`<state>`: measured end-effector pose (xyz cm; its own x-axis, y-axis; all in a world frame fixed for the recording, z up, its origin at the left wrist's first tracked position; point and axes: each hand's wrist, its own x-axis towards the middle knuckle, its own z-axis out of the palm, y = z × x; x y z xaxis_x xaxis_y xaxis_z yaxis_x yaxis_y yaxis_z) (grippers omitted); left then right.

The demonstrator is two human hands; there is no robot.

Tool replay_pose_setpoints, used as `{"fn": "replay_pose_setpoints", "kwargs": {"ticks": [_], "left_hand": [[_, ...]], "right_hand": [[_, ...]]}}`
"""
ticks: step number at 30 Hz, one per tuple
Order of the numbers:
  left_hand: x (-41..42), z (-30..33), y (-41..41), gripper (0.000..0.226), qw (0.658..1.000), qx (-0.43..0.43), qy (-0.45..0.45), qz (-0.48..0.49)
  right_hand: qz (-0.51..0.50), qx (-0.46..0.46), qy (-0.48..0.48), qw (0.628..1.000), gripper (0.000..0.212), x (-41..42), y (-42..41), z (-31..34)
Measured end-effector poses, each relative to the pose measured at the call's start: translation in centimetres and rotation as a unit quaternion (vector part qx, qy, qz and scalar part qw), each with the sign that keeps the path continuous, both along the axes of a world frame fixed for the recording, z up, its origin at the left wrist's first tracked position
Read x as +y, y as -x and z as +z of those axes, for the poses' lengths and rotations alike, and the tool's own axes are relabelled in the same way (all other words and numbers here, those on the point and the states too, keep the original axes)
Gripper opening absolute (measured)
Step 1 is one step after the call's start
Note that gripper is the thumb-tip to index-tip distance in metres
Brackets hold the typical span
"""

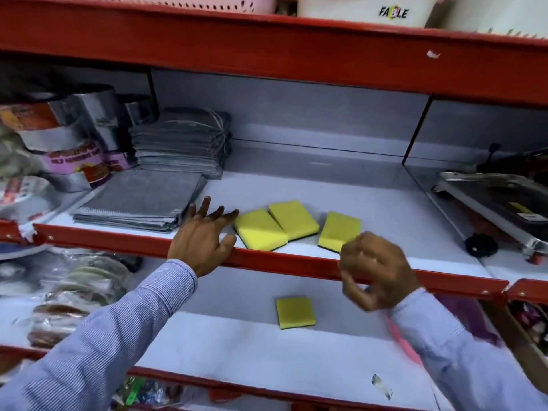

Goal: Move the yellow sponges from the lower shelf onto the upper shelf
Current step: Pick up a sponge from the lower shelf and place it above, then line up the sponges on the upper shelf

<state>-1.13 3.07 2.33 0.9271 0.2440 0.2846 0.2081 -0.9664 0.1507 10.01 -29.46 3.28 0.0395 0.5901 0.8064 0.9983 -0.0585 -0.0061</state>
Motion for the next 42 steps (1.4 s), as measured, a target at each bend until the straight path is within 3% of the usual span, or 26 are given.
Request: {"fn": "replay_pose_setpoints", "kwargs": {"ticks": [3,5,9,12,15,18,25,30,33,35,38,42], "left_hand": [[-0.1,0.0,-0.1,0.081,1.000,-0.004,0.001,0.005],[0.0,-0.1,-0.2,0.081,1.000,-0.002,0.002,0.007],[-0.2,0.2,-0.4,0.082,1.000,-0.006,0.005,0.008],[-0.2,0.0,-0.5,0.082,1.000,-0.007,0.001,0.014],[-0.1,0.0,-0.5,0.080,1.000,-0.010,-0.001,0.015],[-0.1,0.0,-0.6,0.080,1.000,-0.010,-0.002,0.016],[0.0,-0.2,-0.3,0.077,1.000,-0.010,-0.005,0.018],[-0.1,0.0,-0.1,0.079,1.000,-0.001,-0.009,0.010],[-0.2,0.2,0.0,0.081,1.000,0.006,-0.012,0.006],[-0.2,0.2,0.1,0.080,1.000,0.006,-0.013,0.007],[-0.4,0.2,0.4,0.077,1.000,0.000,-0.009,0.004],[-0.4,0.3,0.5,0.080,1.000,0.009,-0.011,0.005]], "right_hand": [[0.043,-0.034,0.131,0.990,0.008,0.7,1.3,-5.3],[0.018,-0.001,0.268,0.963,0.011,1.9,0.8,-9.5],[-0.159,0.173,0.506,0.830,0.060,4.6,-2.7,-16.2],[-0.204,0.243,0.563,0.763,0.086,7.0,-4.5,-20.1],[-0.236,0.266,0.602,0.715,0.095,8.6,-5.0,-22.8],[-0.257,0.256,0.586,0.724,0.094,9.2,-4.8,-23.1],[-0.151,0.189,0.487,0.839,0.095,6.5,-0.3,-14.3],[-0.068,0.091,0.323,0.940,0.082,3.8,4.3,-5.1],[-0.029,0.095,0.203,0.974,0.078,2.5,6.1,-1.2],[-0.058,0.113,0.125,0.984,0.077,1.9,6.0,0.7],[-0.241,0.143,0.035,0.959,0.070,0.6,3.7,3.3],[-0.499,0.259,0.076,0.823,0.067,-1.5,-0.8,4.6]]}}
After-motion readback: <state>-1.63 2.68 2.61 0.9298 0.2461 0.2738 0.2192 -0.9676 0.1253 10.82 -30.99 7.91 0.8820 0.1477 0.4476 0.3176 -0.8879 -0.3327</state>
